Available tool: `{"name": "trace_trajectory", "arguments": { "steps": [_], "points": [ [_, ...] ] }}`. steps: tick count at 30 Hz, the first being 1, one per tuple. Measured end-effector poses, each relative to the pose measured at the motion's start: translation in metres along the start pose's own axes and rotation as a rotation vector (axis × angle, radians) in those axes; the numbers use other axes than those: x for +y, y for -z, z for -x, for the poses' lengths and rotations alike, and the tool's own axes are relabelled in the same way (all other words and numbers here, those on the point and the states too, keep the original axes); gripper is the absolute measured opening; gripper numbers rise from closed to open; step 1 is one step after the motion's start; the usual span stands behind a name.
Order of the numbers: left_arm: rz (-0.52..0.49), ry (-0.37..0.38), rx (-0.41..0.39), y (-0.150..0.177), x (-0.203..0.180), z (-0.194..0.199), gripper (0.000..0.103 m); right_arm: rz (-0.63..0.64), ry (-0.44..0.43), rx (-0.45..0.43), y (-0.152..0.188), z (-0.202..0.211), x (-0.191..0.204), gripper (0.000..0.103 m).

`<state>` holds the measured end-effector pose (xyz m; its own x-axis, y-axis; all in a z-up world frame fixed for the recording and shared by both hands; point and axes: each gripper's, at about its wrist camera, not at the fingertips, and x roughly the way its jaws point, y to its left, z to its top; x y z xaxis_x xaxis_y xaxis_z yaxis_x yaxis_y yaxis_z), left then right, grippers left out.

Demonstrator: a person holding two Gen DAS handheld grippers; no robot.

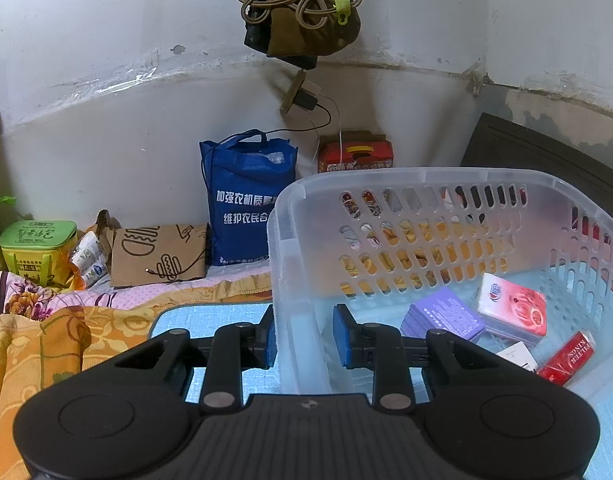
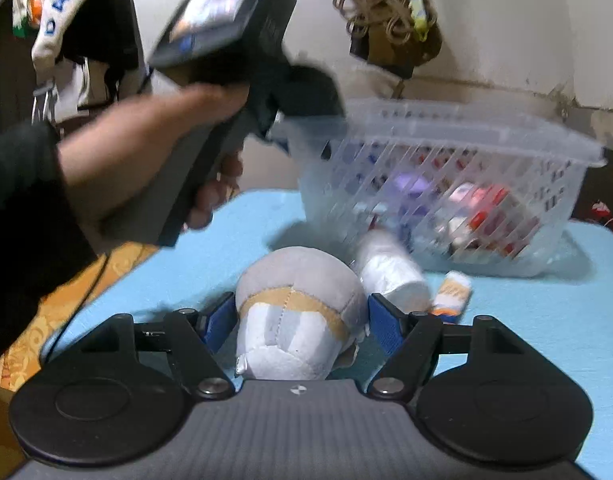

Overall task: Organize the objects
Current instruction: 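Grasp the grey plush toy with the right gripper, then lift the plush toy into the basket and release it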

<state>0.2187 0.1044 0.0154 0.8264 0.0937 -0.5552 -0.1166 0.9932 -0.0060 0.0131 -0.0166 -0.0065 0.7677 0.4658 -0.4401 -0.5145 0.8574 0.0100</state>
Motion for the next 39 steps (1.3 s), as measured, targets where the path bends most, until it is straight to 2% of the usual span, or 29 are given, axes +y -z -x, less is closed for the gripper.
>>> {"name": "trace_trajectory", "arguments": {
  "steps": [3,9,18,26,33,39],
  "points": [
    [0.0,-0.005,-0.003,0.001,-0.001,0.001,0.032,-0.022,-0.01,-0.038,-0.004,0.021,-0.012,0.074],
    [0.001,-0.009,-0.005,0.002,-0.001,0.002,0.033,-0.063,0.036,-0.11,-0.004,0.053,-0.039,0.074],
    [0.004,-0.016,-0.007,0.001,-0.001,0.003,0.033,-0.151,0.038,-0.155,0.0,0.072,-0.08,0.074],
    [0.007,-0.013,-0.006,0.0,-0.001,0.003,0.033,-0.169,0.057,-0.199,-0.012,0.081,-0.097,0.074],
    [0.007,-0.009,-0.004,-0.001,-0.001,0.002,0.033,-0.156,0.044,-0.224,-0.036,0.079,-0.106,0.074],
    [0.012,-0.009,0.0,-0.001,-0.001,0.002,0.033,-0.097,-0.003,-0.299,-0.093,0.073,-0.104,0.074]
  ]
}}
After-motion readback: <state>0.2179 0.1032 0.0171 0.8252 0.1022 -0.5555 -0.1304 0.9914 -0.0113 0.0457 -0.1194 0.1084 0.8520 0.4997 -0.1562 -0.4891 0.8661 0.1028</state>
